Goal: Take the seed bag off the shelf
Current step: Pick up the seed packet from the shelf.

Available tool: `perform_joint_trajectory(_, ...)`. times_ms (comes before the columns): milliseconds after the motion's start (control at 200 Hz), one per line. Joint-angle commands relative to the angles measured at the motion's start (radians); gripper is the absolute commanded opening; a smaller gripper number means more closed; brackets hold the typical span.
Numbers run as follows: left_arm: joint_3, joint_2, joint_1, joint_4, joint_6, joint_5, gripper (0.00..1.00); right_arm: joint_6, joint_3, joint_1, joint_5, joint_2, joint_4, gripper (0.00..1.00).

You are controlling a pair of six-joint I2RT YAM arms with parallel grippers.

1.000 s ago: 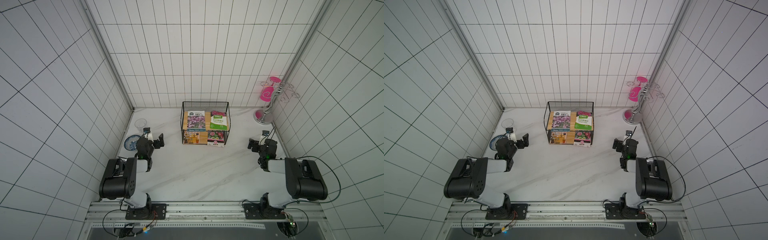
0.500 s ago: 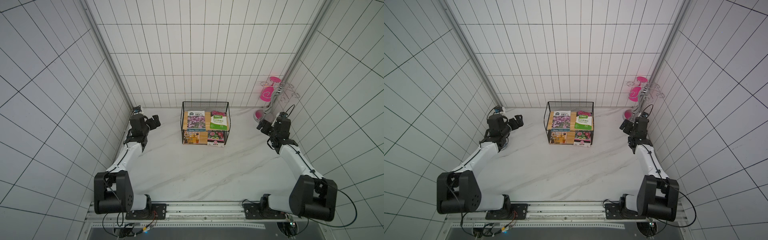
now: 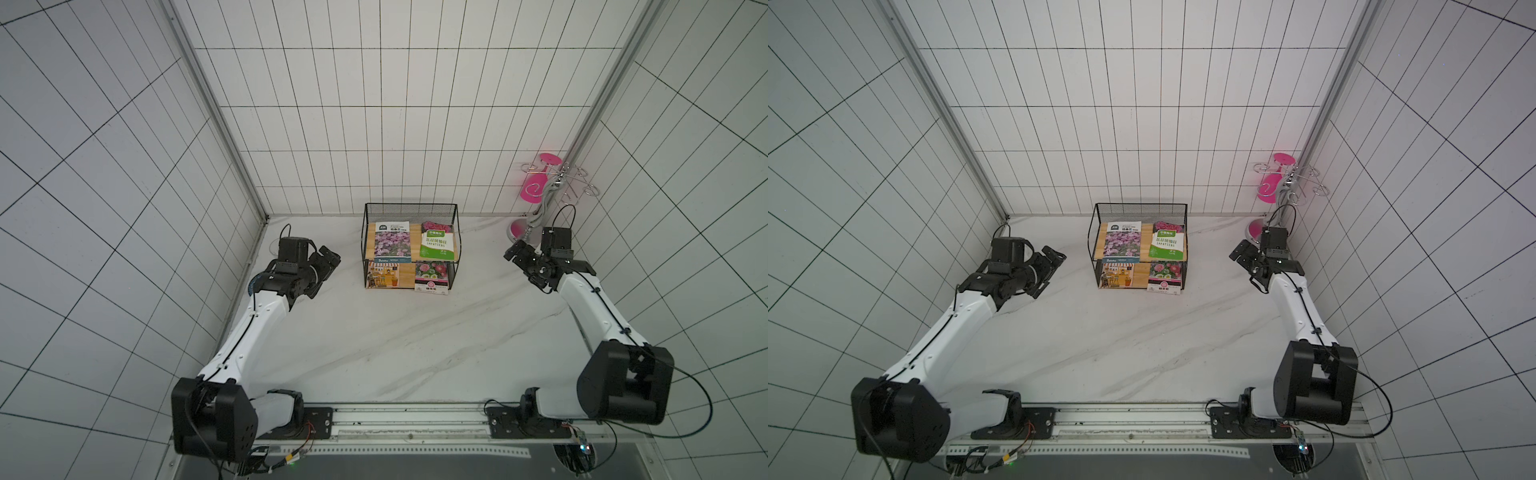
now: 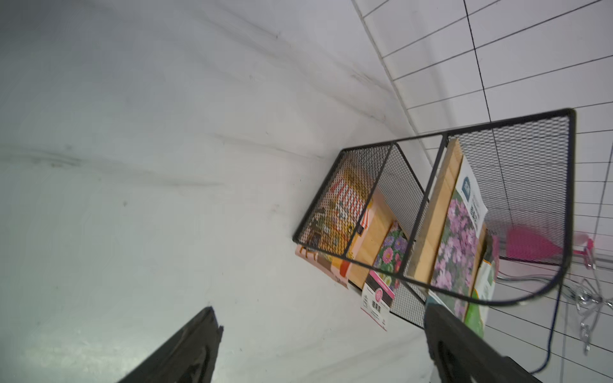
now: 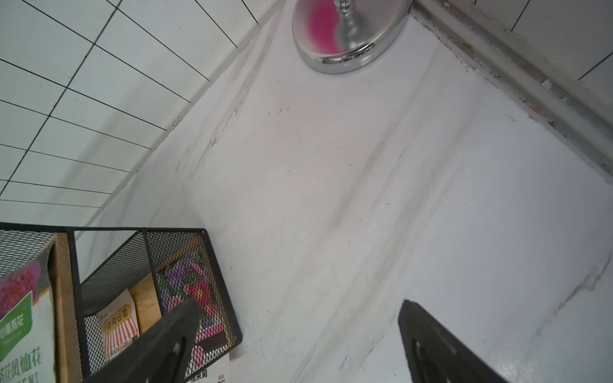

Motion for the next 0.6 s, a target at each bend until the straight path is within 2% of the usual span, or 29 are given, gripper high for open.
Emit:
perform_joint_trajectory(0, -0.021, -0.037, -0.098, 0.050, -0.241, -0.042, 0.98, 0.025, -0.011, 0.009, -0.029, -0.038, -0.004, 0.98)
perform_joint_trajectory(135, -0.038, -0.022, -0.269, 0.205, -0.353, -0.163, 0.98, 0.026, -0.018, 0.007, -0.056, -0.035, 0.001, 0.99)
perform_joint_trajectory(225, -0.058, 0.025, -0.331, 0.335, -0.377, -0.225, 0.98, 0.036, -0.029, 0.010, -0.067, -0.033, 0.010, 0.99)
perform_joint_trajectory(440, -0.023, 0.209, -0.374, 0.521, -0.378, -0.237, 0.95, 0.070, -0.071, 0.010, -0.078, -0.047, 0.052, 0.99)
perform_joint_trajectory(595, 0.006, 0.293, -0.387, 0.595, -0.335, -0.239, 0.88, 0.064, -0.087, 0.012, -0.087, -0.066, 0.052, 0.99)
